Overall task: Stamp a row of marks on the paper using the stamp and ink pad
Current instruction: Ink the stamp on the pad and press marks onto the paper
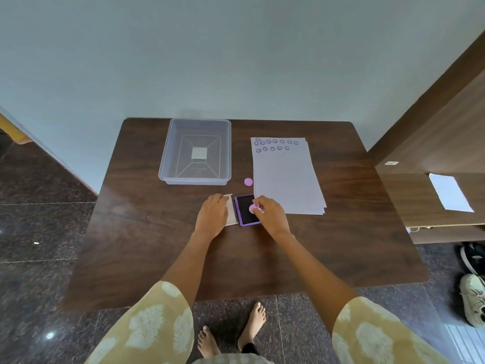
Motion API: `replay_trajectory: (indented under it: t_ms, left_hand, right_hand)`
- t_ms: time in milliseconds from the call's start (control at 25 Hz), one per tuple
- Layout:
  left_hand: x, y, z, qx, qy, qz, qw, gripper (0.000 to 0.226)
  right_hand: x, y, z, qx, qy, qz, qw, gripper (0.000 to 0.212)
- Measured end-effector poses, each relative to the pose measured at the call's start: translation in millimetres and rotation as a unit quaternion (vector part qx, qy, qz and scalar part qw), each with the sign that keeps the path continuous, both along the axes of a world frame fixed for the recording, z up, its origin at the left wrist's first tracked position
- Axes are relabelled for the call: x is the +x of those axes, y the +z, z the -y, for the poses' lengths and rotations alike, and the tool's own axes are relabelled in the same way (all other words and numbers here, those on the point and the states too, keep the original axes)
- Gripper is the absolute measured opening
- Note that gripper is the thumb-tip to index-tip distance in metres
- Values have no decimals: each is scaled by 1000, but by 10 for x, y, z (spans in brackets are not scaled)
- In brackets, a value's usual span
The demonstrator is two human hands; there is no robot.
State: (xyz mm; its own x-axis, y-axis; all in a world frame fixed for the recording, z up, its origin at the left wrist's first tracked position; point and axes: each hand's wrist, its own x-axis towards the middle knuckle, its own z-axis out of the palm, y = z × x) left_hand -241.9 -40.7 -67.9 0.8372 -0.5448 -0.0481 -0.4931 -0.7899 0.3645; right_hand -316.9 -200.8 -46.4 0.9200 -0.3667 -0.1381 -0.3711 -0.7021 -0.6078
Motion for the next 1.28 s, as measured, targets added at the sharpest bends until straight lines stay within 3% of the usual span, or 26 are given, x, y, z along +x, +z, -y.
replay_trajectory:
  t_ms: [520,640,720,800,1040,1280]
  left_hand:
    - [-101,-165,-18,112,19,30,993,53]
    - [-93,-140,-28,110,25,53,992,53]
    - [-73,-121,4,88,25,63,994,51]
    - [-38,-50,174,53,7,74,996,49]
    - [190,197,1149,-6,-38,86,996,46]
    - [509,125,2035,12,-80,43,996,51]
  right_hand:
    - [118,-2,-167,-81,7,-26,996,23]
    - [90,-18,-104,-12,-45,-1,999,21]
    - [46,-43,-24,99,-152,51,982,19]
    - [47,-1,162,164,-234,106,953,20]
    - [372,279,1145,202,-312,200,906,18]
    - [940,197,1860,137,-271,159,939,17]
